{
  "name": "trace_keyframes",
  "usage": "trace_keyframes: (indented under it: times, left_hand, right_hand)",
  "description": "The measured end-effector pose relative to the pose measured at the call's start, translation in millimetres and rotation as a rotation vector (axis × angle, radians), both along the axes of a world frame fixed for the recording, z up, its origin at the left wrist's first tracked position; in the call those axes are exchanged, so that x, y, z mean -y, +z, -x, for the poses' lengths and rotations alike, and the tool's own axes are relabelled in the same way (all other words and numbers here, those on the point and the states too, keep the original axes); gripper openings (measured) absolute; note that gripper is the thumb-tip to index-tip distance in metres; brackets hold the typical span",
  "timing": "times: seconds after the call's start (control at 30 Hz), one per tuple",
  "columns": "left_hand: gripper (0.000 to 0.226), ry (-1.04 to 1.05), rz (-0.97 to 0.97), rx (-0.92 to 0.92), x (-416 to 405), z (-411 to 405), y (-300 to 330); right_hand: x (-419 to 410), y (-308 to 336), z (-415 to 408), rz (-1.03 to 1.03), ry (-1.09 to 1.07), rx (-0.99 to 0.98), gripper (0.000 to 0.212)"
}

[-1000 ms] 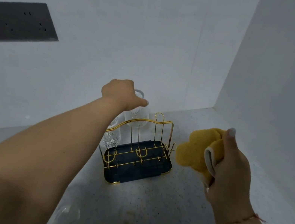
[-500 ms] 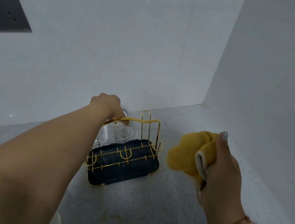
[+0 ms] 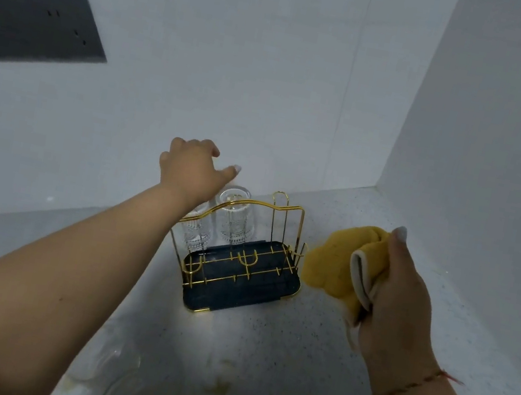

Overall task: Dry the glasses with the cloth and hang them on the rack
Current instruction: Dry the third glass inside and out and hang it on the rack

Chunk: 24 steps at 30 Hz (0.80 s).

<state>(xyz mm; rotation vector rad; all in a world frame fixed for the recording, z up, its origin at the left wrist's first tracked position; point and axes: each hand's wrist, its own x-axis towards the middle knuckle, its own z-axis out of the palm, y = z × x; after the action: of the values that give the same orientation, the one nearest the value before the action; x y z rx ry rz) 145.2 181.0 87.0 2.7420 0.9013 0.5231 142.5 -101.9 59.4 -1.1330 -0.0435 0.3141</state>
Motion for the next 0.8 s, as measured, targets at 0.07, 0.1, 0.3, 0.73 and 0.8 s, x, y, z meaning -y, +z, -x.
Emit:
trace_keyframes:
  times: [0.07,0.1,0.3,0.73,0.8]
  left_hand:
    - [0.054,-0.036,-0.029,0.093,9,22,5]
    - [0.052,-0.061,-0.034,0.127,14,33,7]
    - [0.039,-0.281,0.084,0.229,53,119,9]
    - [0.106,-0.508,0.049,-0.492,149,251,-87]
    - [0.105,-0.516,-0.015,-0.501,152,248,-96]
  right_hand:
    - [0,4,8,0.014,0.006,-0.008,0.041]
    - [1,5,12,0.046,0.004,0.009,0.039]
    - [6,0,44,0.125,0.012,0.016,0.035]
    - [59,-30,107,-0.02,0.016,-0.302,0.023]
    - [66,-37,115,-0.043,0.021,-0.356,0.033]
